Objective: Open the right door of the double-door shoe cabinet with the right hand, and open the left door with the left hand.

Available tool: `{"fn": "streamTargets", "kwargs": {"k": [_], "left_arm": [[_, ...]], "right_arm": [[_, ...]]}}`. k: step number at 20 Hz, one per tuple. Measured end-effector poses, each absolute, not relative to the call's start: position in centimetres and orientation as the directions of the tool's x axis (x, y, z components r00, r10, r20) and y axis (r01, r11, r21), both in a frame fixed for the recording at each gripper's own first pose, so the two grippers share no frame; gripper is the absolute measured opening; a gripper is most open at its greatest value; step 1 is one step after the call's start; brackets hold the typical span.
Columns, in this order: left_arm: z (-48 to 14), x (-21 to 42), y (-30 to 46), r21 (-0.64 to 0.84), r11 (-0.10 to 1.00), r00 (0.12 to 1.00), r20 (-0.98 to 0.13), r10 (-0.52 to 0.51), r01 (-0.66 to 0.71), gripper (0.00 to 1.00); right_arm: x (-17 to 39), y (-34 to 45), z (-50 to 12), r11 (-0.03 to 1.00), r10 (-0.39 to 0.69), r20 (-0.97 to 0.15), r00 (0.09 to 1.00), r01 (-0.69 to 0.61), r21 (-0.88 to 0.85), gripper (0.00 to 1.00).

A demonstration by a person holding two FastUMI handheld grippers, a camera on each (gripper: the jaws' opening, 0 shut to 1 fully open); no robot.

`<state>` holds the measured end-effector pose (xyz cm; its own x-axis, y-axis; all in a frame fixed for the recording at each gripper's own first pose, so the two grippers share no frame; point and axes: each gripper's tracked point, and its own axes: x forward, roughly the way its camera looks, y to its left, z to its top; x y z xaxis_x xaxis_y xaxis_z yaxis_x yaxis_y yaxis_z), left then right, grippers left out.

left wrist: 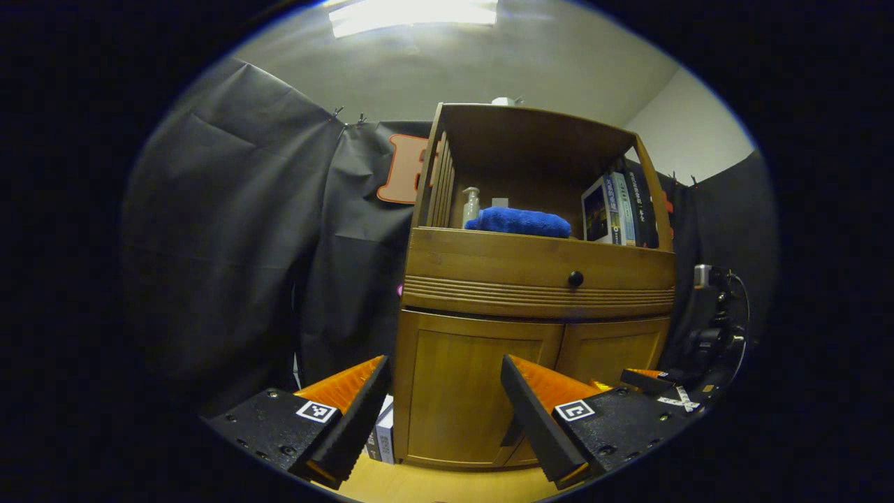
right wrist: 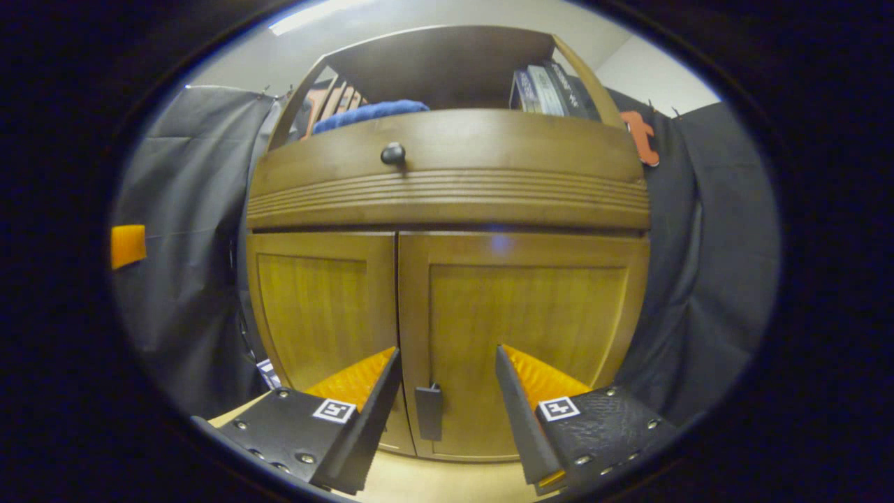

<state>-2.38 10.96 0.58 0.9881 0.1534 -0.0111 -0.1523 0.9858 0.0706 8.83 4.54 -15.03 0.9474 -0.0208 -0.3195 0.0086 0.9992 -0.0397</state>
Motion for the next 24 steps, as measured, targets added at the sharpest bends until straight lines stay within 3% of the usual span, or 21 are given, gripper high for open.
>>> {"fn": "streamTargets", "kwargs": {"k": [1,3,10,11,14,16,22,24], "left_arm": [[0.7,-2.4,11.5,0.072,0.984,0.986,-0.009,0.164,-0.163,0.98],[0.8,-2.7,12.4,0.076,0.981,0.983,-0.006,0.181,-0.18,0.97],[0.9,-3.8,15.3,0.096,0.965,0.97,-0.003,0.244,-0.242,0.98],[0.9,-3.9,15.7,0.097,0.963,0.968,-0.003,0.252,-0.251,0.97],[0.9,-4.2,16.3,0.102,0.959,0.964,-0.005,0.267,-0.265,0.97],[0.8,-4.2,16.7,0.104,0.956,0.961,-0.007,0.275,-0.273,0.98],[0.9,-3.9,16.3,0.104,0.961,0.966,-0.006,0.257,-0.255,0.97],[0.9,-3.8,16.0,0.101,0.964,0.969,-0.008,0.247,-0.245,0.97]], "right_arm": [[9.1,4.4,-15.7,0.999,-0.039,-0.335,0.941,0.026,-0.046,0.8],[9.9,4.7,-17.1,0.999,-0.041,-0.365,0.93,0.029,-0.037,0.59],[11.1,5.8,-21.6,0.999,-0.037,-0.454,0.89,0.019,-0.043,0.6],[11.5,6.1,-22.2,0.999,-0.036,-0.458,0.888,0.018,-0.045,0.45],[11.7,5.7,-23.0,0.998,-0.046,-0.475,0.879,0.026,-0.048,0.43],[12.1,5.8,-23.2,0.998,-0.053,-0.482,0.875,0.034,-0.049,0.36],[11.8,5.6,-23.3,0.997,-0.074,-0.469,0.88,0.049,-0.065,0.3],[11.4,5.8,-22.9,0.997,-0.069,-0.468,0.881,0.051,-0.051,0.24]]}}
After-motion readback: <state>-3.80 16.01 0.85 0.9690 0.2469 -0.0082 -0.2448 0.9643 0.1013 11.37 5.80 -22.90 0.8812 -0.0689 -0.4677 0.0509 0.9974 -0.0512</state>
